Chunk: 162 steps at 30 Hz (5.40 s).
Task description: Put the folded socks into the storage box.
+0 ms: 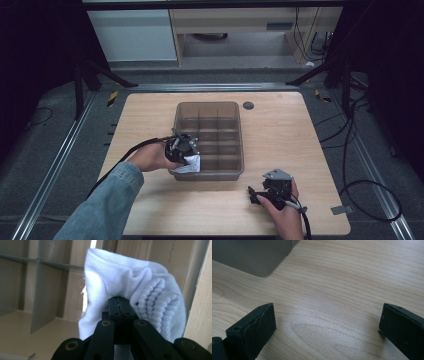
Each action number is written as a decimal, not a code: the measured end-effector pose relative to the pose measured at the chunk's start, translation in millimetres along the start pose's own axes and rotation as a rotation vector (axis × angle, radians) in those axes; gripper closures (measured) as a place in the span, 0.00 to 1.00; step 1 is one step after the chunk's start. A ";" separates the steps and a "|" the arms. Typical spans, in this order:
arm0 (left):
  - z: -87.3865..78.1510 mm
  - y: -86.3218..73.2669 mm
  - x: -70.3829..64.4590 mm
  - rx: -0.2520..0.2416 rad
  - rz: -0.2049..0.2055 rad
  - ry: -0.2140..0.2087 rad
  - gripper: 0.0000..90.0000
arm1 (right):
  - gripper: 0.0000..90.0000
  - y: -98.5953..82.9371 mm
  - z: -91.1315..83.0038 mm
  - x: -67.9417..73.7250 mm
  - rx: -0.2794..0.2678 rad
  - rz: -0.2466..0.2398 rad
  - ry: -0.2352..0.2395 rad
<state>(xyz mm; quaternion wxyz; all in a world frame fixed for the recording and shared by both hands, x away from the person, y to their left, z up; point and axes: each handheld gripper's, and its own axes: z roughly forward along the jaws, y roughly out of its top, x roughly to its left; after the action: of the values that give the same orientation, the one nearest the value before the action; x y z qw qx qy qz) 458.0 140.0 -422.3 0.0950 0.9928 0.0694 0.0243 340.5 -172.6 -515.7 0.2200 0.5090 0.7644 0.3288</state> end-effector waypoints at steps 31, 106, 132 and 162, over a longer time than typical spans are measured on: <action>-34.7 -12.1 1.9 -0.178 -0.030 0.000 0.97 | 0.01 0.0 0.0 0.0 0.000 -0.001 0.000; 24.7 18.3 0.8 0.069 -0.010 -0.005 0.99 | 0.01 -0.1 0.0 0.0 0.001 -0.005 0.001; 3.3 17.1 0.9 0.033 -0.010 0.003 1.00 | 0.01 0.0 0.1 0.0 0.001 -0.005 0.001; -41.9 7.8 -7.8 -0.190 -0.055 0.043 0.98 | 0.01 -0.1 0.0 0.0 0.001 -0.006 0.001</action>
<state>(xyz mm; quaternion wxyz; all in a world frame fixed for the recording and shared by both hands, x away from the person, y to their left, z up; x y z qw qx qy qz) 448.8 139.1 -380.0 0.1879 0.9762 0.0960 0.0494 340.5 -172.6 -515.8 0.2203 0.5066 0.7662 0.3283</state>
